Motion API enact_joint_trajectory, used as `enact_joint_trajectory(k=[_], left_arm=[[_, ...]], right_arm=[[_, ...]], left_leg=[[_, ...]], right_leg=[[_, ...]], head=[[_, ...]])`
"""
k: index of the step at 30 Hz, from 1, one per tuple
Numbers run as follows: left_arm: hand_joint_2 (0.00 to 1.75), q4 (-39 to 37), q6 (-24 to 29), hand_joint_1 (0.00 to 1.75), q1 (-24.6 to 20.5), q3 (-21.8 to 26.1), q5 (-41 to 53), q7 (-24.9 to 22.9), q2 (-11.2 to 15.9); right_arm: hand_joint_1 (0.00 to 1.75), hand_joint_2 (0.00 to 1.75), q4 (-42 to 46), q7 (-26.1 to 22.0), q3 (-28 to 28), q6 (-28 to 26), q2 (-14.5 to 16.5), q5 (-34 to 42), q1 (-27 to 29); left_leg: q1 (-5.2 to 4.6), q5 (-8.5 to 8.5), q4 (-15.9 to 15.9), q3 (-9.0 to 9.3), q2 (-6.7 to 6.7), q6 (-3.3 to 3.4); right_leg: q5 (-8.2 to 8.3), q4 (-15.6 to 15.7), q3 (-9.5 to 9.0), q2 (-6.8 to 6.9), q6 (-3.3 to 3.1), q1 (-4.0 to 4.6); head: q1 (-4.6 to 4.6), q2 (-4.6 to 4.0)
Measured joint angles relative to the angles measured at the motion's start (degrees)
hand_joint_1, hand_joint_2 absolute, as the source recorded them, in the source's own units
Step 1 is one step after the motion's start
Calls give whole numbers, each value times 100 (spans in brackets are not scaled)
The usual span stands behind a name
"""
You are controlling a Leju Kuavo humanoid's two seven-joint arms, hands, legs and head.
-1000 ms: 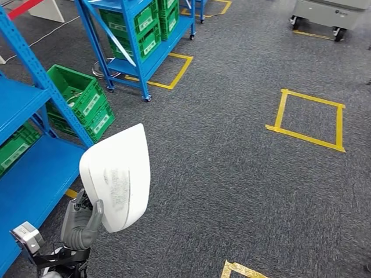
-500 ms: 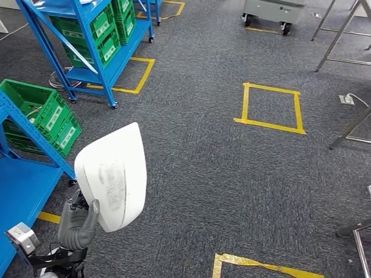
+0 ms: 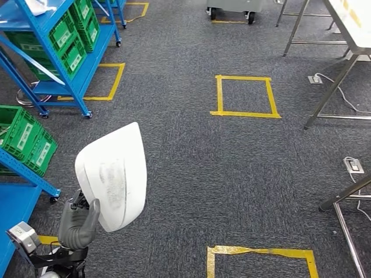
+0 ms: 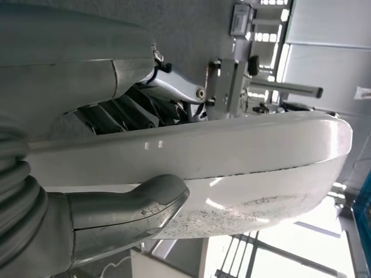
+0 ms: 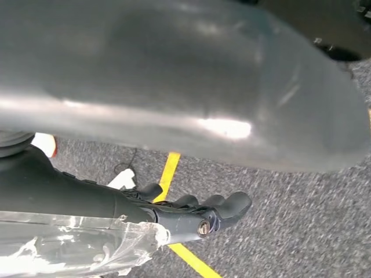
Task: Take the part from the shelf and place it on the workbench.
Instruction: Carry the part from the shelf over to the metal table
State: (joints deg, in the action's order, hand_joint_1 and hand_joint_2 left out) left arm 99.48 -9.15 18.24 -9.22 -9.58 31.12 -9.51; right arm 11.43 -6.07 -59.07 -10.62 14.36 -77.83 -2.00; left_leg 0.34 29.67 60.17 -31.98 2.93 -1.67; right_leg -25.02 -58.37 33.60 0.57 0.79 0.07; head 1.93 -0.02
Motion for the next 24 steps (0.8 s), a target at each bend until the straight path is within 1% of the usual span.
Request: enact_joint_trajectory(k=[1,2,3,4,5,6,7,8,9,10,11,12,13,14,15,16,17,18,19,20,21,22,23,24], left_arm=[[175,1,-2,175,6,0,0,3,1],[175,1,-4,175,13,1,0,7,2],[175,1,-4,175,19,1,1,7,4],[175,1,-4,175,23,2,1,7,6],[175,1,-4,175,23,3,1,8,8],[175,1,-5,175,22,3,1,8,9],[175,1,-7,175,20,4,1,9,10],[175,1,-8,175,16,4,2,9,10],[175,1,-10,175,13,4,3,9,9],[175,0,-11,175,11,5,4,10,9],[175,-1,-12,175,10,7,6,11,8],[175,-1,-13,175,7,8,8,13,7],[175,-1,-13,175,2,8,9,15,5],[175,-1,-14,175,-4,8,11,19,3],[175,-1,-15,175,-6,8,13,23,0],[175,-1,-15,175,-1,9,15,26,-1],[175,-1,-16,175,8,10,17,28,-2],[175,-1,-16,175,15,11,18,29,-2],[175,-1,-15,175,21,11,20,29,-2],[175,-1,-14,175,22,11,22,29,-2],[175,-1,-13,175,24,10,26,29,-2],[175,-1,-11,175,27,9,30,29,-2],[175,-1,-10,175,34,9,34,30,-2],[175,-1,-9,175,44,9,36,32,-2]], right_arm=[[0,0,0,-7,8,-1,1,-7,-7],[0,0,0,-12,16,-1,1,-13,-15],[0,0,0,-16,23,-1,2,-16,-17],[0,0,0,-21,27,-1,2,-19,-13],[0,0,0,-25,28,-1,2,-20,-6],[0,0,0,-27,29,-1,3,-22,-1],[0,0,0,-29,31,-1,4,-25,1],[0,0,0,-30,32,-1,4,-26,-4],[0,0,0,-29,34,-1,5,-27,-11],[0,0,0,-29,35,-2,6,-28,-12],[0,0,0,-29,36,-4,6,-29,-7],[0,0,0,-29,37,-5,7,-28,6],[0,0,0,-33,38,-5,7,-26,24],[0,0,-1,-37,39,-4,8,-24,34],[0,0,-1,-41,39,-2,9,-20,33],[0,0,-1,-45,40,0,10,-19,23],[0,0,-1,-46,43,3,11,-18,10],[0,0,0,-45,49,8,11,-19,2],[0,0,0,-37,56,15,10,-22,3],[0,0,0,-23,63,23,10,-28,11],[0,0,0,-5,68,33,9,-38,18],[0,0,0,13,72,39,9,-49,23],[0,0,0,27,75,44,9,-60,18],[0,0,-1,34,77,48,10,-67,4]], left_leg=[[7,176,311,-144,-125,-15],[9,361,697,-335,-201,-23],[10,490,1048,-515,-236,-30],[13,523,1267,-638,-253,-34],[17,438,1273,-661,-265,-37],[26,253,1056,-571,-288,-41],[43,37,706,-408,-357,-49],[69,-135,311,-224,-488,-61],[91,-236,8,-84,-608,-59],[101,-266,-166,-7,-697,-44],[96,-257,-236,17,-727,-12],[88,-259,-238,13,-673,37],[81,-271,-249,17,-611,80],[79,-280,-259,23,-551,124],[78,-284,-270,28,-478,163],[65,-281,-272,31,-403,192],[48,-274,-272,31,-326,214],[32,-267,-272,32,-243,226],[20,-261,-272,34,-168,232],[13,-255,-272,40,-100,233],[10,-246,-271,50,-38,228],[8,-234,-271,67,17,216],[-5,-216,-265,85,69,193],[-21,-197,-259,102,120,166]], right_leg=[[10,8,2,-59,-20,-11],[14,9,9,-123,-32,-16],[15,9,14,-191,-37,-17],[16,9,17,-263,-37,-19],[20,8,16,-338,-32,-23],[26,5,15,-418,-21,-32],[31,2,15,-498,-1,-43],[32,-20,28,-576,29,-42],[35,-38,50,-648,62,-43],[43,-48,78,-708,100,-45],[58,-47,107,-767,141,-50],[76,-28,136,-822,178,-69],[75,-34,161,-804,211,-77],[26,-110,213,-702,235,-73],[-87,-303,316,-548,251,-63],[-258,-628,468,-359,258,-53],[-444,-1020,656,-221,265,-48],[-590,-1386,827,-150,270,-50],[-651,-1613,927,-117,269,-52],[-607,-1627,917,-100,265,-52],[-475,-1430,796,-79,254,-50],[-300,-1082,592,-12,239,-45],[-169,-690,372,127,224,-22],[-83,-379,192,237,195,-3]], head=[[-20,0],[-34,0],[-42,-1],[-46,-1],[-44,-1],[-43,-2],[-45,-1],[-54,-1],[-60,-1],[-67,0],[-70,0],[-68,0],[-64,0],[-49,0],[-32,-1],[-14,-1],[0,-1],[3,-1],[2,0],[3,0],[3,0],[4,0],[6,0],[2,0]])
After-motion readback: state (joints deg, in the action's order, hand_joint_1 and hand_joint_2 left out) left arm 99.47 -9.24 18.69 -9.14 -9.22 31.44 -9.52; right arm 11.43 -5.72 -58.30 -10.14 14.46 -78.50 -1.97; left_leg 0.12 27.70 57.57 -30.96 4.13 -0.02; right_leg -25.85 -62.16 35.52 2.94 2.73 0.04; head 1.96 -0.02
